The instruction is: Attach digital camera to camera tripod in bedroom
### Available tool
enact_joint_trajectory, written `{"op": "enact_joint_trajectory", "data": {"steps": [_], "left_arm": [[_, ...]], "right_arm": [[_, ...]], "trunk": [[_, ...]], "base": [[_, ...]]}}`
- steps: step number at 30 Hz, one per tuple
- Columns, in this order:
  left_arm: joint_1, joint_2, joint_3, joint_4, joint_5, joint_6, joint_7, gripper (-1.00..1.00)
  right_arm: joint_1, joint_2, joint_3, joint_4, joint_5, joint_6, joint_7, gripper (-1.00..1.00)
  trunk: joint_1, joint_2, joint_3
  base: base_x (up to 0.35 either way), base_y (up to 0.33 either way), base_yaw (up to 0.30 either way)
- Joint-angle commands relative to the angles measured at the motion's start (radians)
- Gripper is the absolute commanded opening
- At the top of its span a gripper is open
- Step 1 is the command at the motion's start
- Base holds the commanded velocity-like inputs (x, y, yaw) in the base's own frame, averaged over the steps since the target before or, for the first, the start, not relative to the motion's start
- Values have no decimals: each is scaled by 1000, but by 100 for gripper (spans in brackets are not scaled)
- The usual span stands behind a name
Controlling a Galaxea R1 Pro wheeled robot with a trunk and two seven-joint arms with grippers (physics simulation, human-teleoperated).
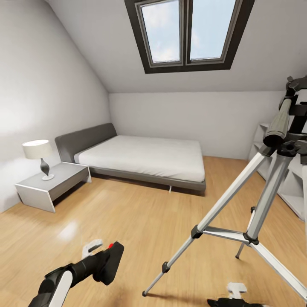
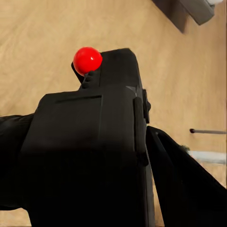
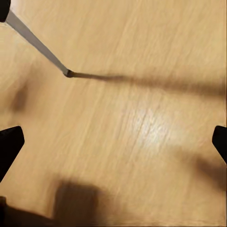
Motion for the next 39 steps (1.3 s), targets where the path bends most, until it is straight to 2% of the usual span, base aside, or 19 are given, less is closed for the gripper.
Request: {"op": "enact_joint_trajectory", "data": {"steps": [1, 2, 3, 5, 7, 9, 11, 17, 21, 26, 35, 39], "left_arm": [[-1, 1, 2, 26, 15, 6, -2, -100], [0, 5, 1, 88, 12, -1, 12, -100], [0, 11, 0, 267, 9, -134, 110, -100], [0, 11, -1, 308, 10, -179, 140, -100], [0, 11, -4, 398, 10, -253, 193, -100], [1, 10, -6, 448, 9, -277, 213, -100], [1, 11, -11, 576, 2, -328, 238, -100], [1, 12, -12, 713, -25, -428, 250, -100], [1, 11, -12, 830, -45, -538, 251, -100], [1, 10, -12, 864, -51, -575, 248, -100], [1, 9, -12, 870, -50, -585, 247, -100], [1, 9, -12, 871, -49, -587, 252, -100]], "right_arm": [[-1, 0, -4, 27, 12, -15, -1, 100], [-1, -1, -4, 77, 18, -46, -23, 100], [-1, -3, -5, 222, 26, -101, -111, 100], [-1, -6, -5, 252, 27, -108, -127, 100], [-1, -18, -4, 308, 28, -121, -145, 100], [0, -26, -4, 337, 28, -133, -149, 100], [0, -42, -4, 432, 28, -189, -157, 100], [0, -49, 0, 546, 29, -275, -189, 100], [-1, -51, 5, 602, 32, -313, -230, 100], [0, -50, 8, 616, 33, -320, -239, 100], [0, -47, 9, 669, 35, -330, -247, 100], [-1, -47, 9, 674, 34, -333, -277, 100]], "trunk": [[-4, 7, 2], [-8, 14, 6], [-12, 21, 9], [-20, 35, 15], [-27, 49, 21], [-35, 63, 27], [-43, 77, 34], [-66, 119, 53], [-81, 147, 65], [-100, 182, 81], [-135, 245, 109], [-150, 273, 121]], "base": [[0, 0, 0], [0, 0, 0], [0, 0, 0], [0, 0, 0], [0, 0, 0], [0, 0, 0], [0, 0, 0], [0, 0, 0], [0, 0, 0], [0, 0, 0], [0, 0, 0], [0, 0, 0]]}}
